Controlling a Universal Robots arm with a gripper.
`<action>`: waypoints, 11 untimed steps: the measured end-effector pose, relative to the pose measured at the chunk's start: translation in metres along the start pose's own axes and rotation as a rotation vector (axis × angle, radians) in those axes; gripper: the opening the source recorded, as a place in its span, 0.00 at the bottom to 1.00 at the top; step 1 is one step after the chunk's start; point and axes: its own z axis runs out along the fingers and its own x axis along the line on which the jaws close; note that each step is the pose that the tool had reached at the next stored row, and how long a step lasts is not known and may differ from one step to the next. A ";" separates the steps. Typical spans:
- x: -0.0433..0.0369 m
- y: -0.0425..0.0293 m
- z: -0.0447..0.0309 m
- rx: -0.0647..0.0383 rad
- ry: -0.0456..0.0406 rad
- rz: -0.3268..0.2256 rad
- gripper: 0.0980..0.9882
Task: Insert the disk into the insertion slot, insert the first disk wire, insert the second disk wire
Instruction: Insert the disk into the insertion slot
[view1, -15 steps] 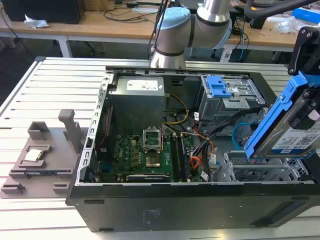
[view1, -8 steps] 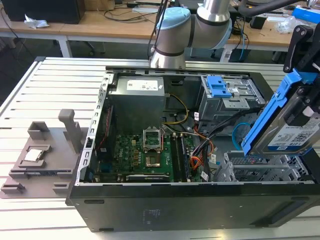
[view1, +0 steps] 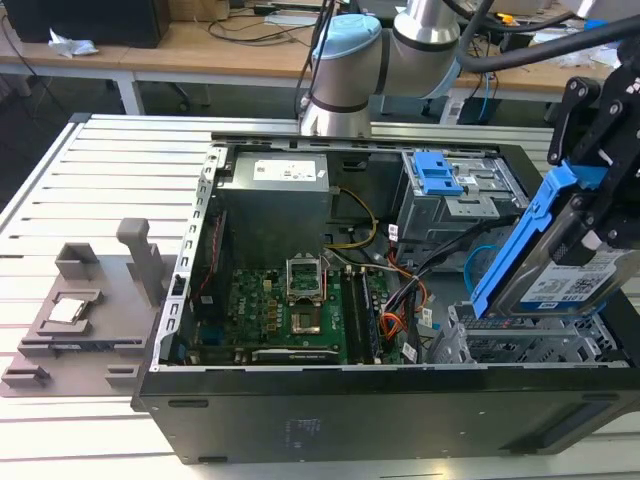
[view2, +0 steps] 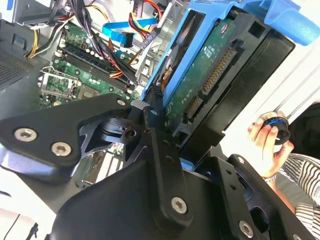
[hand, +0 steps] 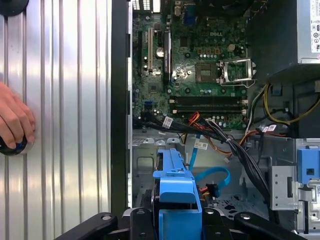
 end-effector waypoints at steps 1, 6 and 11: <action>-0.0003 0.0001 0.0026 0.000 -0.0002 0.000 0.30; -0.0023 0.0000 0.0114 0.000 0.0000 0.000 0.30; -0.0053 0.0001 0.0181 0.000 0.0000 0.000 0.30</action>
